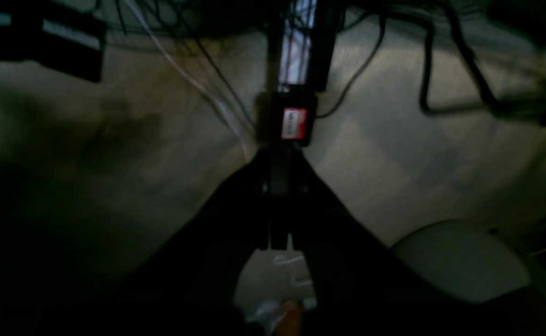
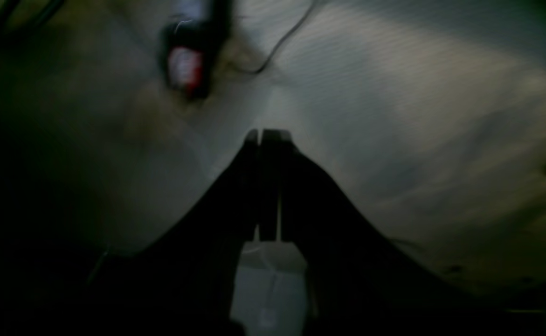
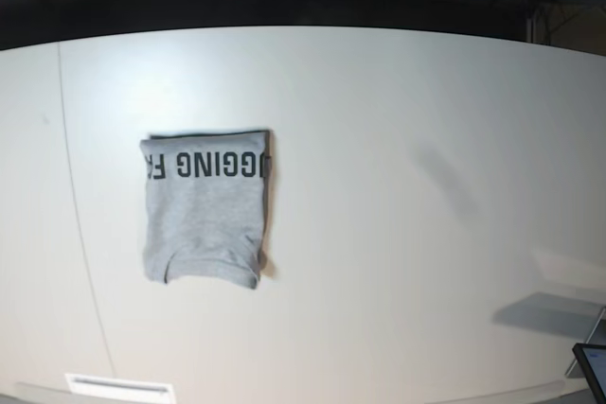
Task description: Fold the T-shirt properly
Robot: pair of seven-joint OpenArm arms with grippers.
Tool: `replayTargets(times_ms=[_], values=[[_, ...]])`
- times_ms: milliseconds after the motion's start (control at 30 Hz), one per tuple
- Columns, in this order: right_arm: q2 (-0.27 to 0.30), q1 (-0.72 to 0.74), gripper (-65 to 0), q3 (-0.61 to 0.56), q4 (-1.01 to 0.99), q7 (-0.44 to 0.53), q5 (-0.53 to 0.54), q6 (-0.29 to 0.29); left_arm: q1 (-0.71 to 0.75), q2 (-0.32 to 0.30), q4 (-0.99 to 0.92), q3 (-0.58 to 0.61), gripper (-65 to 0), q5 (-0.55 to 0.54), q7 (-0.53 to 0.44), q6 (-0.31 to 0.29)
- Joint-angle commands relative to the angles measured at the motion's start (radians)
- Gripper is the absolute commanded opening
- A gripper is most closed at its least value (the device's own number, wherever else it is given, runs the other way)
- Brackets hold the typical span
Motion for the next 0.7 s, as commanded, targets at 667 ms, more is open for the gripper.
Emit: replayTargets(times_ms=[667], values=[[-0.012,0.009,-64.1,0.003,-0.002,-0.025,0.025,0.002,-0.088,0.048,0.001,0.002,-65.0,0.009,0.128,0.018]])
